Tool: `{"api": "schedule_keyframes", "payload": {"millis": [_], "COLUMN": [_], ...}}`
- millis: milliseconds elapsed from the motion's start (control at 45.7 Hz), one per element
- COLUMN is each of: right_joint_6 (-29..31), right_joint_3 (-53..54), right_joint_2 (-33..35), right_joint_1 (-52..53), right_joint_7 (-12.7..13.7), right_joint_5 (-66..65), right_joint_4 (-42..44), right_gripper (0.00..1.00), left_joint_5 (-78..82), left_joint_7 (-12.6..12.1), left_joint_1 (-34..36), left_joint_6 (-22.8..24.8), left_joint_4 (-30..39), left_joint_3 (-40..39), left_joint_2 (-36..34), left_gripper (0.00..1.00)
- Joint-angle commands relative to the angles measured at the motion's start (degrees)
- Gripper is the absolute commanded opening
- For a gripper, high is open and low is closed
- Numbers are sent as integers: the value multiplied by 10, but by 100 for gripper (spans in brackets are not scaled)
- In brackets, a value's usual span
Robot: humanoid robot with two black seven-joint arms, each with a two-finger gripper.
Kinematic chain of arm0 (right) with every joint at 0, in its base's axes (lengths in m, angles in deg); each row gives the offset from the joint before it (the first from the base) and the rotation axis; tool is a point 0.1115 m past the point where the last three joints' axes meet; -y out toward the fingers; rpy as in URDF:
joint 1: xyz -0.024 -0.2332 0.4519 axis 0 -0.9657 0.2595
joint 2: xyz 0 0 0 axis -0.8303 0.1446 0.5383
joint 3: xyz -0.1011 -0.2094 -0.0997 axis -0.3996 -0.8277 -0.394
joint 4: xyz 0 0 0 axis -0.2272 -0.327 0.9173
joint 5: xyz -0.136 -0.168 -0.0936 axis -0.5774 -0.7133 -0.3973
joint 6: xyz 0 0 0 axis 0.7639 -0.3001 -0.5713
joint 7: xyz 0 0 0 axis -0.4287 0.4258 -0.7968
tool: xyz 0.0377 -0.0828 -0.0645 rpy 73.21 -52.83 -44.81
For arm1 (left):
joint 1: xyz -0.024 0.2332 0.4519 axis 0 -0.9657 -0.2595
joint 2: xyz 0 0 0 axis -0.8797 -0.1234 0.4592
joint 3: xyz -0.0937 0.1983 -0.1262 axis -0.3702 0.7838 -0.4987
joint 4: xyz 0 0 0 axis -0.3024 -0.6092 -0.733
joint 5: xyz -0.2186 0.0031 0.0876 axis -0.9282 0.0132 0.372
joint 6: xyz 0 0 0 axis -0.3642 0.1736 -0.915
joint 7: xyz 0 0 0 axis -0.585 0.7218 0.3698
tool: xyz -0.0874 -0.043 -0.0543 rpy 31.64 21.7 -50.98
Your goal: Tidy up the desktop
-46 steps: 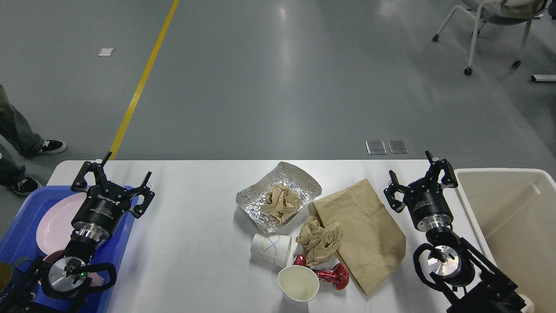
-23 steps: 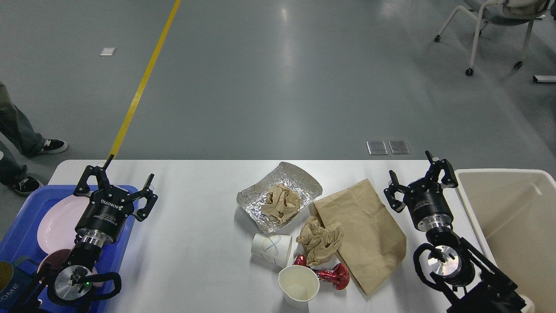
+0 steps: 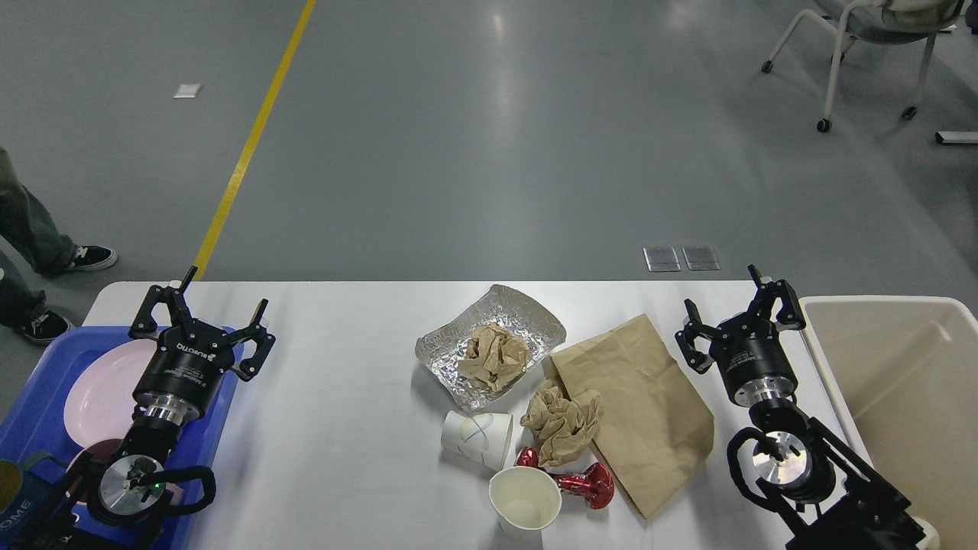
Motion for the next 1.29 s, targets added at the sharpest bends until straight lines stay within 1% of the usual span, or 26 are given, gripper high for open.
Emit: {"api": "schedule_keyframes", "payload": {"millis": [0, 1268], "right_joint_6": [0, 0], "right_joint_3": [0, -1], "right_joint_2": [0, 0], "right_joint_1": [0, 0], "right_joint_7": [0, 0], "right_joint_5": [0, 0], "right_joint_4": [0, 0], "right_gripper": [100, 100], "left_joint_5": [-1, -1], "left_joint_7": [7, 7], "left_joint_1": [3, 3], "left_joint_6": [0, 0], "left_joint_4": [-8, -8], "left_joint_3": [1, 2], "left_joint_2": [0, -1], "left_gripper": [96, 96]}}
